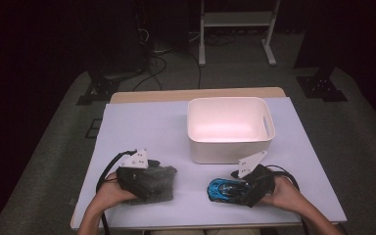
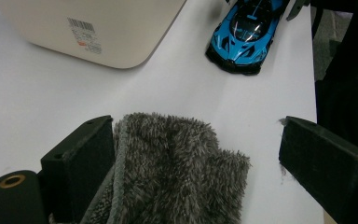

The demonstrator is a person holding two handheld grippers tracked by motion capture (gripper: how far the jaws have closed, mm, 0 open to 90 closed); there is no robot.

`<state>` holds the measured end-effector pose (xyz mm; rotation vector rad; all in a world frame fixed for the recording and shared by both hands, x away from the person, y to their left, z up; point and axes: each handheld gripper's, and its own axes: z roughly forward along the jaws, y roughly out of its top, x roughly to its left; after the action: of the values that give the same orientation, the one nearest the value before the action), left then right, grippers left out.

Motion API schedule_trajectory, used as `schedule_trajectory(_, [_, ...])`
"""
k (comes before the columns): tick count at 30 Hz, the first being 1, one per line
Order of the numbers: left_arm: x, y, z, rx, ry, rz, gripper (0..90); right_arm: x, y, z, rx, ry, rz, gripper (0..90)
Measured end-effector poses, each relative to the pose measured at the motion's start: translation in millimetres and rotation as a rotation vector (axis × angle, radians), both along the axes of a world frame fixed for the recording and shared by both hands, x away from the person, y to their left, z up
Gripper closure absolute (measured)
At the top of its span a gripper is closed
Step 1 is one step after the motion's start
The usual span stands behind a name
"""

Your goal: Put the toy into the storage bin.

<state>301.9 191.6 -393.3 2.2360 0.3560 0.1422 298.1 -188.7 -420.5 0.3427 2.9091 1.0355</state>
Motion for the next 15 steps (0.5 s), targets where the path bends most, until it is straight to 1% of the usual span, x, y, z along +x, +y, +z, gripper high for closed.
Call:
schedule_trajectory(1, [-0.1, 0.1, 0.0, -0.002, 0.001, 0.001, 10.0, -0.1, 0.9, -1.0, -0.004, -0.007, 0.0, 15.5])
schedule_trajectory(6, [-0.5, 0.6, 0.0, -0.002, 0.001, 0.001, 9.9, 0.8, 2.2, -7.3, -0.009, -0.005, -0.004, 15.5])
schedule_trajectory(9, [-0.5, 0.5, 0.1, -0.001, 0.001, 0.0, 9.9, 1.2, 2.4, -12.1, -0.001, 0.003, -0.012, 15.5])
schedule_trajectory(10, [-0.5, 0.2, 0.0, 0.001, 0.001, 0.0, 9.9, 1.2, 2.8, -13.5, -0.001, 0.0, -0.016, 15.5])
schedule_trajectory(12, [-0.5, -0.1, -0.4, 0.004, 0.004, -0.002, 9.8, 1.2, 3.7, -17.1, -0.009, -0.007, -0.01, 15.5])
schedule_trajectory(15, [-0.5, 0.1, -0.7, 0.003, 0.006, -0.001, 9.8, -0.9, 7.2, -24.9, -0.018, 0.003, -0.015, 15.6])
